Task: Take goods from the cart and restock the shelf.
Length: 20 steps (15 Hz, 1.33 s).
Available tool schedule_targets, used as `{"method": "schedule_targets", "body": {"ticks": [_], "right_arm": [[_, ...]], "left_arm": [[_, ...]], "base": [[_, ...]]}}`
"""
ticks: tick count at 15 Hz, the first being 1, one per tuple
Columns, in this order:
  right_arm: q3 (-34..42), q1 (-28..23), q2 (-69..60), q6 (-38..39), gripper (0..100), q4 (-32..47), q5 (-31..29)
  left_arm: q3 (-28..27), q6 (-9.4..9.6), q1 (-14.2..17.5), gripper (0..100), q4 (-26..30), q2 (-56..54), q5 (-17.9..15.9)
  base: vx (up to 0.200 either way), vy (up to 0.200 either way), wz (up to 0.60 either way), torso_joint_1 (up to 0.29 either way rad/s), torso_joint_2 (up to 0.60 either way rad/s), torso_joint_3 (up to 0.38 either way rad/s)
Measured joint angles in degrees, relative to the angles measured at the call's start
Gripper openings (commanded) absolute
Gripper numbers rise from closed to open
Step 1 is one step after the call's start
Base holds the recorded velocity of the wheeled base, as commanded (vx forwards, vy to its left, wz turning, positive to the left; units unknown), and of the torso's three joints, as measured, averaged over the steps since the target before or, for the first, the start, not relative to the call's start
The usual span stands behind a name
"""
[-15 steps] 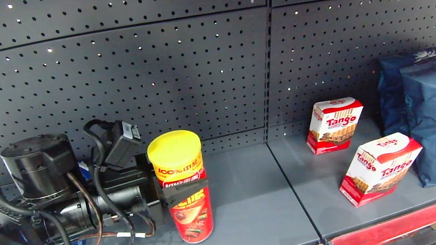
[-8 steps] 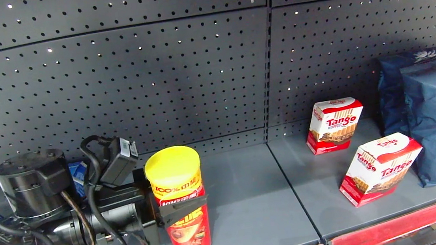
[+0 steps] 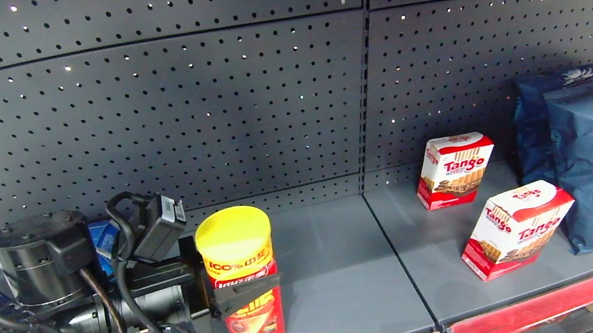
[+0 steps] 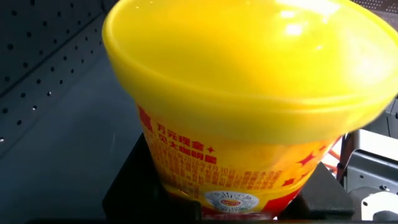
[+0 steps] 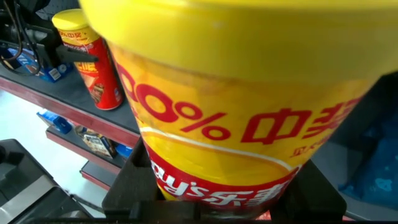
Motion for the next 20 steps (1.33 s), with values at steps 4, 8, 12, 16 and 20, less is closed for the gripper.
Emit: {"method": "schedule_targets", "body": {"ticks": [4, 8, 12, 16, 20], "right_arm": [[0.1, 0.0, 0.0, 0.0, 0, 0.0, 0.0], [0.0, 0.0, -0.1, 0.0, 0, 0.0, 0.0], [0.0, 0.0, -0.1, 0.0, 0, 0.0, 0.0], [0.0, 0.0, -0.4, 0.0, 0, 0.0, 0.0], [0.1, 0.0, -0.5, 0.0, 0, 0.1, 0.0]], "left_arm": [[-0.3, -0.02, -0.7, 0, -0.2, 0.3, 0.0], [-0.3, 0.05, -0.9, 0, -0.2, 1.3, 0.0], [0.4, 0.27, -1.4, 100, -0.6, 2.0, -0.1], [0.9, 0.60, -2.0, 100, -0.1, 2.3, 0.0], [3.4, 0.65, -2.6, 100, -0.2, 1.4, -0.1]], "base": [[0.000, 0.000, 0.00, 0.000, 0.00, 0.000], [0.000, 0.000, 0.00, 0.000, 0.00, 0.000], [0.000, 0.000, 0.00, 0.000, 0.00, 0.000], [0.000, 0.000, 0.00, 0.000, 0.00, 0.000], [0.000, 0.000, 0.00, 0.000, 0.00, 0.000]]}}
